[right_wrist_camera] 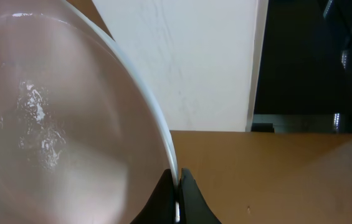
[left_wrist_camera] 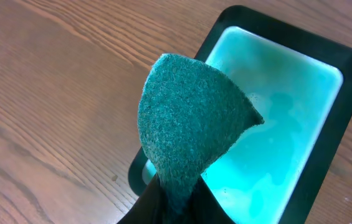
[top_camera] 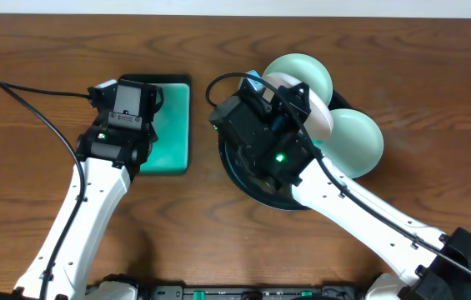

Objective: Clean dirty plates on tray and stack at the side
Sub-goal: 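Lift the cleaned plate with the right gripper and move it right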

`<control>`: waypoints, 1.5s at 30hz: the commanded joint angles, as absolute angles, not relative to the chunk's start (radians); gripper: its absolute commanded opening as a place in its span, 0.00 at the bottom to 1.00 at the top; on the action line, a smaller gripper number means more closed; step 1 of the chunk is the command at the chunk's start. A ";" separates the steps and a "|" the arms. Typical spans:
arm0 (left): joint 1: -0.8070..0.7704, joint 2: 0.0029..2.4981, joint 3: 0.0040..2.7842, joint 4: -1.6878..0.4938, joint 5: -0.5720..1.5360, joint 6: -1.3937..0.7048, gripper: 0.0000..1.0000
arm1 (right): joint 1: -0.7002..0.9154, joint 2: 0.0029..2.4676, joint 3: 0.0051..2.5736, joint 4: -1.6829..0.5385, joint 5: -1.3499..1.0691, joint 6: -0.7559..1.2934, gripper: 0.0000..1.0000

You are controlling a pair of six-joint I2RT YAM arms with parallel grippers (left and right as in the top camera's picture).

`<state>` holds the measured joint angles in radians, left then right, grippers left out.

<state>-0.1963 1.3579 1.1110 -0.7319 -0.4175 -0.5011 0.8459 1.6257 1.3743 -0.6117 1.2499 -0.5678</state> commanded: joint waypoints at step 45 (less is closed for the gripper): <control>-0.190 1.352 1.102 -0.729 -0.426 -0.537 0.07 | 0.716 1.626 1.346 -0.738 0.716 -0.215 0.01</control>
